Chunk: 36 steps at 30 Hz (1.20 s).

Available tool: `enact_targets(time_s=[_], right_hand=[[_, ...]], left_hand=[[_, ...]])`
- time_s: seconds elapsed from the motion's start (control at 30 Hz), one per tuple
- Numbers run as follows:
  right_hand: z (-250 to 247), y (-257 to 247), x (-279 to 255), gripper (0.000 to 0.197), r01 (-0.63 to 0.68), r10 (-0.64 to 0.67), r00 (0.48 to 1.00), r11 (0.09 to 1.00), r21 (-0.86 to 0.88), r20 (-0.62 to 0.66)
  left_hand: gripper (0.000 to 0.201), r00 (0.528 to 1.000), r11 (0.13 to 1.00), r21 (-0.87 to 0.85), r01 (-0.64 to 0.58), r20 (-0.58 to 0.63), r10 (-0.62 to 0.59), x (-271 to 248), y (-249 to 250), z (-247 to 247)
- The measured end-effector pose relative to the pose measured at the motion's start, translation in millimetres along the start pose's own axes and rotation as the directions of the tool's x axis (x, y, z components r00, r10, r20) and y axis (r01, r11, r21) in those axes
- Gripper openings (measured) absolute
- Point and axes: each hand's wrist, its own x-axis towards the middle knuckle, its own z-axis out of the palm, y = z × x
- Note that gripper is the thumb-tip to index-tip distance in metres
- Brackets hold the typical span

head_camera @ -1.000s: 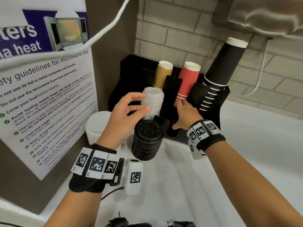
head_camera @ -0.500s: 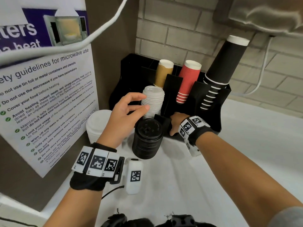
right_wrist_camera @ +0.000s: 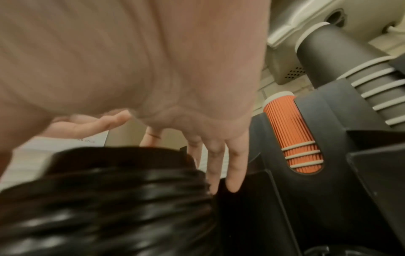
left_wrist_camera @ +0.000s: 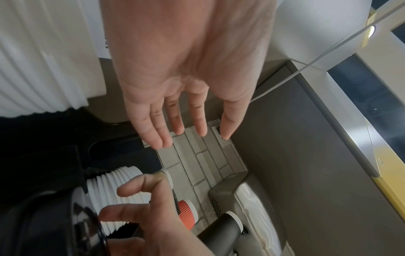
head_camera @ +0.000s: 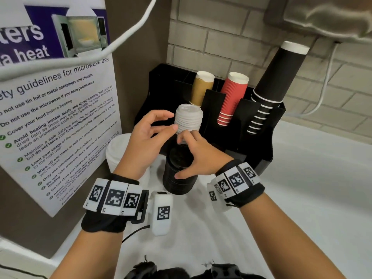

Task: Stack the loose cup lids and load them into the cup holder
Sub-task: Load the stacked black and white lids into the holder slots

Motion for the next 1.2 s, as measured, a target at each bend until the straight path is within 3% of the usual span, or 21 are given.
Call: enact_targets(time_s=[0.37,0.5,0.57,0.67,0.8,1.03,1.2], right_hand=[[8,2,7,0.069,0.027,-0.024,0.999,0.997,0.07,-0.044],[-4,5,2,0.064,0.06,-0.022,0.981,0.98,0.191,-0.192],[-16,4,-3,0.063,0.124,-0.014,0.949,0.936,0.33,-0.316],[-31,-1,-12,0.061,0.226,0.006,0.924,0.799,0.557,-0.383],[-39,-8,-20,0.06,0.266,-0.037,0.943,0.678,0.685,-0.33],[-51,-3,-28,0.061,0.245,-0.112,0.963,0.747,0.618,-0.246],[-54,-5,-30,0.066,0.275,-0.12,0.949,0.768,0.578,-0.293]], left_hand=[[0.022,1.0,1.0,0.026,-0.01,0.016,0.009,2,-3,-1],[0.029,1.0,0.999,0.043,0.004,-0.008,-0.004,2,-4,-2],[0.047,0.999,0.998,0.043,0.038,0.028,-0.039,2,-5,-2],[0.086,0.971,0.995,0.016,0.098,0.219,-0.099,-1,-5,3],[0.089,0.959,0.996,-0.08,0.046,0.282,-0.022,-4,-6,14],[0.092,0.962,0.996,-0.084,0.03,0.273,-0.006,-2,-8,11],[0.09,0.964,0.997,-0.073,0.037,0.266,-0.016,-3,-9,16]])
